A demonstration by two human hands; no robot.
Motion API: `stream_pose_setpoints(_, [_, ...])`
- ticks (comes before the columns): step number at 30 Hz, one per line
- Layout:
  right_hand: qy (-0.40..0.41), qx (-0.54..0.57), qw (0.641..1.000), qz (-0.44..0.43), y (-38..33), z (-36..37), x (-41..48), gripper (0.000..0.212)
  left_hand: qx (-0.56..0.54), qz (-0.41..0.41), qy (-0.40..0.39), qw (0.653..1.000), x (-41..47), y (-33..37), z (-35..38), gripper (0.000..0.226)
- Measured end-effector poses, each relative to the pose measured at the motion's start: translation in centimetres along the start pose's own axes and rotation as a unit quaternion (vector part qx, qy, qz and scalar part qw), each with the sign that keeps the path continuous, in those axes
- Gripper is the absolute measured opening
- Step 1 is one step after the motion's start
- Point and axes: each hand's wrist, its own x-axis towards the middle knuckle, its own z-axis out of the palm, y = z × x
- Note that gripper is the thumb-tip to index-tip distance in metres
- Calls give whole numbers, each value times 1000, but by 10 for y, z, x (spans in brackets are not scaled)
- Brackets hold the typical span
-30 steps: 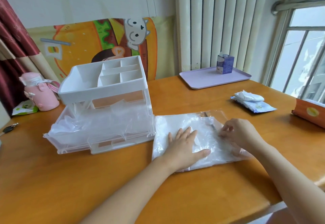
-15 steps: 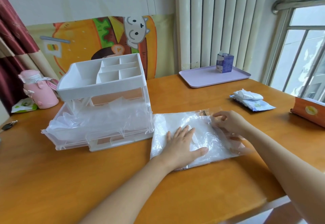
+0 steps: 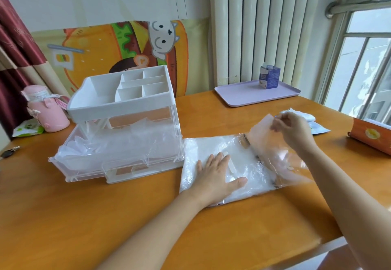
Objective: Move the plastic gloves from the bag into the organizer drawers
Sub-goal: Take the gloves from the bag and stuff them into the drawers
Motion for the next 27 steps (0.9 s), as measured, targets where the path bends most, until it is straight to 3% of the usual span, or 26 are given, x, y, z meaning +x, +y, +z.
stream_pose_setpoints(2, [26, 11, 997, -65, -27, -15, -3, 9, -6, -5, -4, 1000, 0, 1, -1, 85])
stream_pose_setpoints(5, [-30, -73, 982, -169, -71, -33, -10, 6, -109, 9, 30, 993, -8, 10, -15, 82])
stream_pose_setpoints(8, [-122, -193, 944, -237, -114, -42, -21, 1, -228, 62, 125, 964, -26, 34, -44, 74])
stream_pose_setpoints(11, [-195, -225, 911, -284, -150, -44, -34, 8, -260, 100, 253, 927, -46, 57, -72, 78])
stream_pose_setpoints(13, [-216, -234, 897, -307, -168, -43, -42, 12, -267, 110, 287, 913, -54, 65, -87, 86])
stream_pose_setpoints(16, [-231, -229, 888, -326, -189, -41, -54, 18, -267, 99, 302, 910, -57, 65, -104, 77])
stream_pose_setpoints(20, [-235, -207, 888, -336, -206, -47, -61, 20, -254, 91, 327, 906, -61, 47, -119, 5])
stream_pose_setpoints(27, [-243, -178, 913, -276, -216, -56, -53, 12, -337, 117, 357, 863, -99, 26, -173, 12])
